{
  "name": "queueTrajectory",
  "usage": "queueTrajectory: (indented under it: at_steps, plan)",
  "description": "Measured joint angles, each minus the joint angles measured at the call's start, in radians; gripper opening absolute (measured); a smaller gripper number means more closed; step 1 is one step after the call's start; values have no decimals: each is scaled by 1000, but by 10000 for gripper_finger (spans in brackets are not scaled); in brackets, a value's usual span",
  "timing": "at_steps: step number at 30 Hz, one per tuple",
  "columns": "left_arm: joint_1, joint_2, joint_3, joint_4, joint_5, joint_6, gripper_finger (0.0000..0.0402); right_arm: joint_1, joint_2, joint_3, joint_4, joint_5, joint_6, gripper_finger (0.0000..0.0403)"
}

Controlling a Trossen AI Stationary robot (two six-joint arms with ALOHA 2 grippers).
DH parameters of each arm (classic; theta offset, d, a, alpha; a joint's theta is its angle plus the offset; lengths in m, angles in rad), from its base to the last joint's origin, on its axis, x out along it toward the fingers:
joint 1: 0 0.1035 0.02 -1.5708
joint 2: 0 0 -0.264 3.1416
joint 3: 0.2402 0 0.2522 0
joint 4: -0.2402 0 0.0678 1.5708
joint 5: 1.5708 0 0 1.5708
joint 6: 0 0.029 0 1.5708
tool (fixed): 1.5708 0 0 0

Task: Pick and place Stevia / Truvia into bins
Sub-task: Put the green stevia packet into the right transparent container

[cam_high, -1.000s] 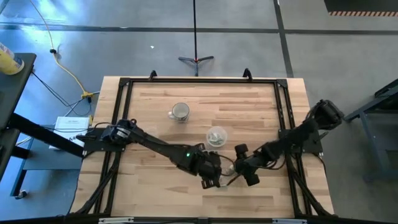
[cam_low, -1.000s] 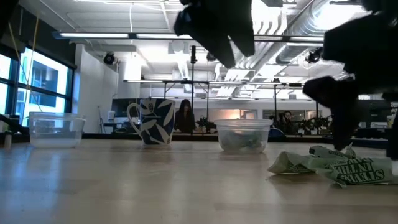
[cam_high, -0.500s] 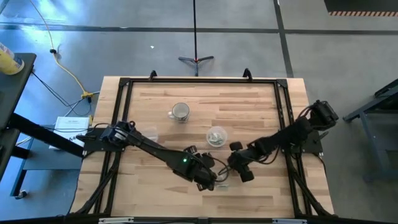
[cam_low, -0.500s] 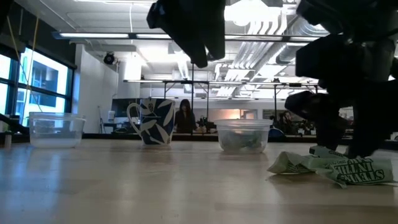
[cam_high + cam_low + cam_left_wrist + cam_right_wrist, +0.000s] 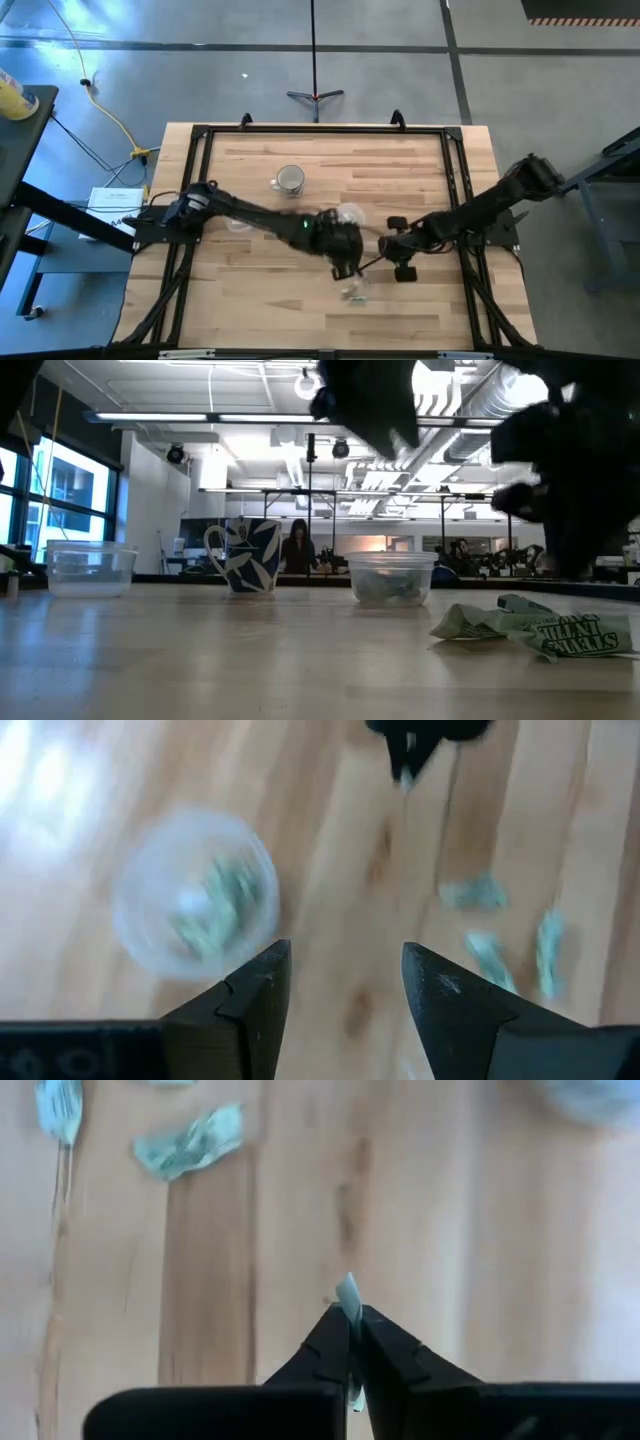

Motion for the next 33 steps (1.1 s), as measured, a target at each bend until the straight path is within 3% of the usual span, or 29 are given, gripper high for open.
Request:
queueTrajectory:
  at_steps: [6,12,15,22,27,33]
  plan:
    - [107,-68,2,106,122,171,225,-39,-176,0,-97,91,67,6]
    - [210,-143,-37,91,284,274,225,-161,-237,1,-88,12,18,5]
    - [271,-205,-137,97,338,276,225,-240,-242,1,-86,-41,-48,3]
    - [354,-450,-461,296,461,189,225,-397,-233,1,12,-127,-109,3]
    - [329,-605,-616,316,434,136,225,-456,-145,13,161,-183,-76,2]
    - [285,-734,-729,319,340,57,225,-468,49,138,184,-206,-137,3]
